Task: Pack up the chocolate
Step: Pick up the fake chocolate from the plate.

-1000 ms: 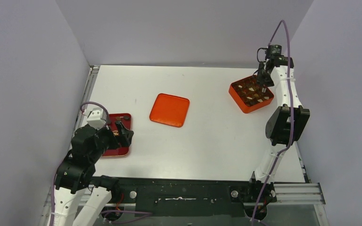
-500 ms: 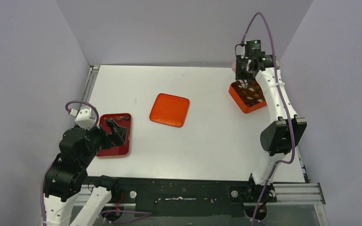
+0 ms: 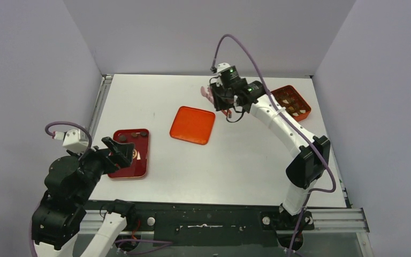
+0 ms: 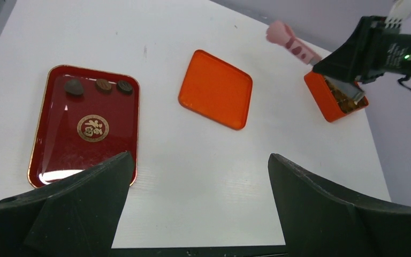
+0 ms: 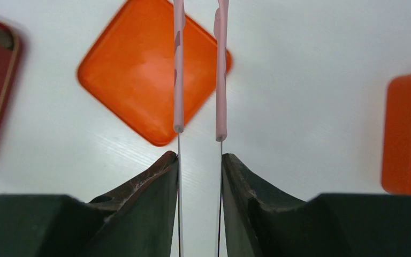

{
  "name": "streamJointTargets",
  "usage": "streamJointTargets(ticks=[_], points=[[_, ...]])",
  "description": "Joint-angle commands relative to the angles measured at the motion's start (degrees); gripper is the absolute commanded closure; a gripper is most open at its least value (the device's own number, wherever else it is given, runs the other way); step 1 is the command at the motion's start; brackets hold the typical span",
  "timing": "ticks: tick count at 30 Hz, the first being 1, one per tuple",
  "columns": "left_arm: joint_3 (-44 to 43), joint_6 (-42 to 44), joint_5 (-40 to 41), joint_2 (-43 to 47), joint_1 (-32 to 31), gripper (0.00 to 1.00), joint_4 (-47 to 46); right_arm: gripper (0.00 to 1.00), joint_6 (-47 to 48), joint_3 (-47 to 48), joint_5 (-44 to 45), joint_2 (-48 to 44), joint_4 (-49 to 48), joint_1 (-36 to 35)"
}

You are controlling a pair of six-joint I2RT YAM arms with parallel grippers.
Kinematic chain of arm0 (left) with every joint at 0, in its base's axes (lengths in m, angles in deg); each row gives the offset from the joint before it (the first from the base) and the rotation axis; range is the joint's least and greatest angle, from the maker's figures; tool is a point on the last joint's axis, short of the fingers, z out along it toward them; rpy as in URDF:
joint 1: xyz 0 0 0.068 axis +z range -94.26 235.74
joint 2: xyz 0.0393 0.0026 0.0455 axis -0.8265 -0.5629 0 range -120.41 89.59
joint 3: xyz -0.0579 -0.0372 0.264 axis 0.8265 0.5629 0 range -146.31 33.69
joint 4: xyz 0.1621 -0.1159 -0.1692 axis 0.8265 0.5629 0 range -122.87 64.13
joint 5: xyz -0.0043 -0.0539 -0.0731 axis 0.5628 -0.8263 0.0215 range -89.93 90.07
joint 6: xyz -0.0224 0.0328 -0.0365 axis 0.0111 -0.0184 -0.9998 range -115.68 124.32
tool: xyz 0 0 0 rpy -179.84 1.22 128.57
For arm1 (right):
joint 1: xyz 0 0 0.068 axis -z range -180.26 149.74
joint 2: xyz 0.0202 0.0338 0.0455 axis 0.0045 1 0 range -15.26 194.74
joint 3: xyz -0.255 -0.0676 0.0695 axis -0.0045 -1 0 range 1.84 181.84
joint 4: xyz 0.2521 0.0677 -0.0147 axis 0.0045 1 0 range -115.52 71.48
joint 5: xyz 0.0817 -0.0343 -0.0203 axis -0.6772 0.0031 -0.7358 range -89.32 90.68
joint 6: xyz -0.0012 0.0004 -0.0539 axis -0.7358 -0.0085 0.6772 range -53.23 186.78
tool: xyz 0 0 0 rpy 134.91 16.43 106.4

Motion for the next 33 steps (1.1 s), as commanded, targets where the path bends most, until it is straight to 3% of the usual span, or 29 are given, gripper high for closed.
streamJointTargets(ticks=[1,7,16,33], points=[[-5.09,-0.82,1.85,1.00,-0.22,0.03,-0.46,0.67,-2.31,0.47,-1.94,1.46,-10.66,-8.58],[-8.02,-0.61,2.31,2.30,-0.18,0.03,0.40,0.70,-2.20,6.03,-2.93,10.13,-13.46,-18.60],[-13.47,-0.65,3.70,3.61,-0.17,0.03,1.95,0.68,0.89,14.79,-4.16,22.09,-18.38,-27.42],[-13.03,-0.16,6.11,6.06,-0.13,0.03,0.13,0.65,10.49,24.73,-2.18,34.55,-21.43,-31.36]])
